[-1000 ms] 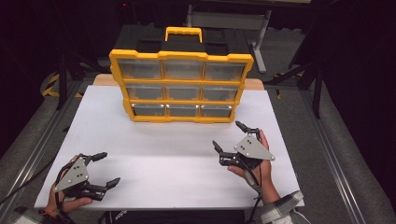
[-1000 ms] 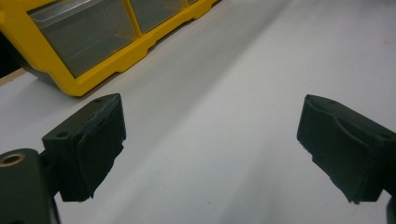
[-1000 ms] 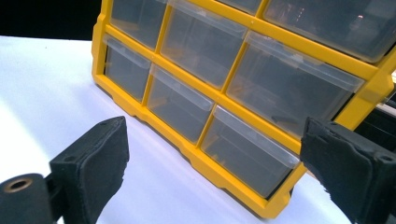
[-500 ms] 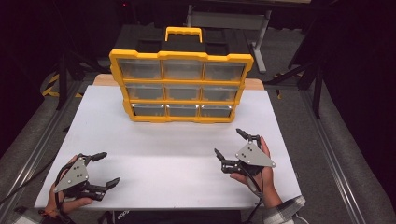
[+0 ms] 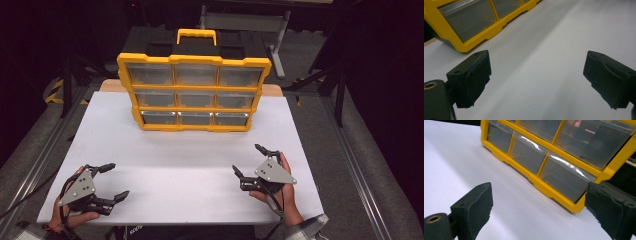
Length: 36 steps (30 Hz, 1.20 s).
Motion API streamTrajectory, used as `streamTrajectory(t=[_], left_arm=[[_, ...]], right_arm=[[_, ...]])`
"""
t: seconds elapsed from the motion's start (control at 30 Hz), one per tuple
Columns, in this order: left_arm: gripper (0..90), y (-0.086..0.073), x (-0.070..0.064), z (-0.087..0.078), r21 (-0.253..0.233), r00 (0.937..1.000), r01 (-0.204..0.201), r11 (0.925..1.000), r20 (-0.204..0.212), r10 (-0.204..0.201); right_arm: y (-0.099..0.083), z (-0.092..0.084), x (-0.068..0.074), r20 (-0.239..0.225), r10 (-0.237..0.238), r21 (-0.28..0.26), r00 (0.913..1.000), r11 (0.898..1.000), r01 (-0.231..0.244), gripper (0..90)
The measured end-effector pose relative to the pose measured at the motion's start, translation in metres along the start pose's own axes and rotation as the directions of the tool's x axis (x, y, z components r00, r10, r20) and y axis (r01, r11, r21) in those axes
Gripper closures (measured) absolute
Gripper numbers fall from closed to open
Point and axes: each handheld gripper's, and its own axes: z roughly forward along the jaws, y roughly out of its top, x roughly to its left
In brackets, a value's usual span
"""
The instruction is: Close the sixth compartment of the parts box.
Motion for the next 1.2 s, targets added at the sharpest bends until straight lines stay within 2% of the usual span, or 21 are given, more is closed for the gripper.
streamTrajectory(t=[0.2, 0.27, 0.53, 0.7, 0.97, 1.07, 1.2], left_arm=[[8.9, 0.0, 0.0, 0.0, 0.002, 1.0, -0.004, 1.0, 0.002, 0.004], [8.9, 0.0, 0.0, 0.001, 0.004, 1.0, -0.003, 1.0, 0.004, 0.003], [8.8, 0.001, 0.0, 0.005, 0.005, 0.9999, -0.005, 1.0, 0.011, 0.005], [8.9, 0.003, -0.001, 0.006, 0.002, 0.9998, -0.011, 0.9999, 0.015, 0.011], [8.8, 0.004, 0.0, 0.008, 0.003, 0.9999, -0.013, 0.9999, 0.011, 0.013], [8.7, 0.004, 0.001, 0.008, -0.002, 1.0, -0.007, 1.0, 0.003, 0.007], [8.7, 0.004, 0.001, 0.009, 0.003, 0.9999, -0.01, 0.9999, 0.002, 0.01]], right_arm=[[-0.009, -0.003, 0.003, 0.016, -0.015, 0.018, 0.9998, 1.0, 0.014, 9.0], [-0.015, -0.005, 0.003, 0.009, 0.002, 0.026, 1.0, 1.0, -0.002, 9.0], [-0.027, -0.012, 0.003, 0.014, 0.002, 0.052, 0.9999, 0.999, -0.003, 8.9], [-0.039, -0.017, 0.002, 0.03, -0.02, 0.085, 0.9993, 0.996, 0.017, 8.3], [-0.05, -0.02, 0.002, 0.006, -0.014, 0.117, 0.9999, 0.993, 0.013, 6.2], [-0.051, -0.021, 0.0, -0.004, 0.01, 0.109, 0.9999, 0.994, -0.009, 6.1], [-0.052, -0.021, 0.0, -0.006, 0.016, 0.103, 0.9999, 0.995, -0.015, 5.6]])
